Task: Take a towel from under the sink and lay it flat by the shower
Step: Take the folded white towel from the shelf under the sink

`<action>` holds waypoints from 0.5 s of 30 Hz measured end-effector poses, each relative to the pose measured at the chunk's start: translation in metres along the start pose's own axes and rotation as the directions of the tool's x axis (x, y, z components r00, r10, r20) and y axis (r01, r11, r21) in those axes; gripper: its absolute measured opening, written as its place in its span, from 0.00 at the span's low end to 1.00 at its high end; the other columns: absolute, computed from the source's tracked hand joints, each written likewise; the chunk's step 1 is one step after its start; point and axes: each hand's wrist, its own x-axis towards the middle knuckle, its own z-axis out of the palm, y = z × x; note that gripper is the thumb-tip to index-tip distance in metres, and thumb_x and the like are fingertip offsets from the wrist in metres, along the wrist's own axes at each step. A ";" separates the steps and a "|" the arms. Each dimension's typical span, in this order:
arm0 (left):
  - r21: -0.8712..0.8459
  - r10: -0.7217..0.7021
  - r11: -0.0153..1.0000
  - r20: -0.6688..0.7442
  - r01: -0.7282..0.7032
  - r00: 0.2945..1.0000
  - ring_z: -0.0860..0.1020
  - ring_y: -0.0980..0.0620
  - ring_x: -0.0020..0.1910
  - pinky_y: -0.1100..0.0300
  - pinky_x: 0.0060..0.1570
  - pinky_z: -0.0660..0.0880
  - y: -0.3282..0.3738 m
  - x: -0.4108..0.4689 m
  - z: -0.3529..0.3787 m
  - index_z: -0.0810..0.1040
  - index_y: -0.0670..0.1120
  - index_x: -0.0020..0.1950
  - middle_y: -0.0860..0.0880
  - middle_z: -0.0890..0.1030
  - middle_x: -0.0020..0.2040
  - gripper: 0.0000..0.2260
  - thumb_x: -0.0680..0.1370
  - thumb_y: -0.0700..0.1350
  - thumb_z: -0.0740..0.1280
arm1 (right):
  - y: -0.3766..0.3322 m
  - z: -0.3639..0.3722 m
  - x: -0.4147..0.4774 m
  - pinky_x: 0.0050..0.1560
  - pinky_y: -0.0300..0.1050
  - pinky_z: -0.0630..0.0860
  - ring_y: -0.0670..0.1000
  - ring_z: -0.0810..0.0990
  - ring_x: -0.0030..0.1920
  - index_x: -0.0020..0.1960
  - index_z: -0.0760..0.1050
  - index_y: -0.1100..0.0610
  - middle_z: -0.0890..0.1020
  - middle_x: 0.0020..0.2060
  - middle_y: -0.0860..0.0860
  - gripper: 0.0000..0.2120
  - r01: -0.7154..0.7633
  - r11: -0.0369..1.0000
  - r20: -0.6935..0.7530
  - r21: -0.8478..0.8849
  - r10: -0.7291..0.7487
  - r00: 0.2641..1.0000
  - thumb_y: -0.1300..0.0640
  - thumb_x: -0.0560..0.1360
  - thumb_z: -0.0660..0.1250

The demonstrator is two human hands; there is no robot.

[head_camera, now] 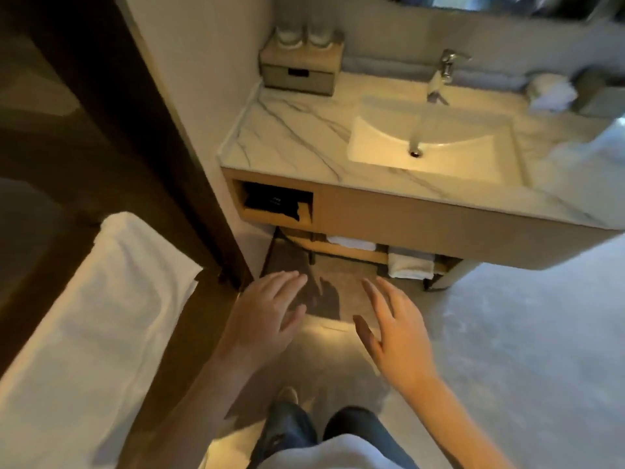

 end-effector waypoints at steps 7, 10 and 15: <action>0.007 0.262 0.965 0.057 -0.262 0.964 0.71 0.53 0.67 0.55 0.66 0.66 0.019 0.096 0.002 0.73 0.48 0.70 0.50 0.76 0.67 0.21 0.79 0.53 0.57 | 0.030 -0.036 0.007 0.68 0.57 0.71 0.55 0.69 0.71 0.76 0.63 0.53 0.70 0.72 0.54 0.27 -0.293 0.956 -0.152 -0.036 0.284 0.947 0.41 0.80 0.56; 0.001 0.309 0.951 0.068 -0.310 0.949 0.70 0.54 0.66 0.58 0.66 0.62 0.050 0.120 0.020 0.73 0.48 0.69 0.50 0.77 0.66 0.21 0.78 0.53 0.58 | 0.056 -0.053 0.005 0.68 0.58 0.70 0.56 0.69 0.71 0.75 0.64 0.53 0.70 0.72 0.54 0.28 -0.372 0.928 -0.185 -0.005 0.364 0.913 0.40 0.80 0.55; -0.036 0.318 0.948 0.087 -0.316 0.944 0.71 0.53 0.67 0.56 0.66 0.66 0.107 0.138 0.072 0.73 0.48 0.70 0.51 0.76 0.66 0.21 0.78 0.53 0.59 | 0.123 -0.079 -0.004 0.67 0.59 0.72 0.55 0.70 0.70 0.75 0.66 0.54 0.71 0.71 0.54 0.27 -0.399 0.917 -0.203 0.013 0.393 0.897 0.44 0.80 0.60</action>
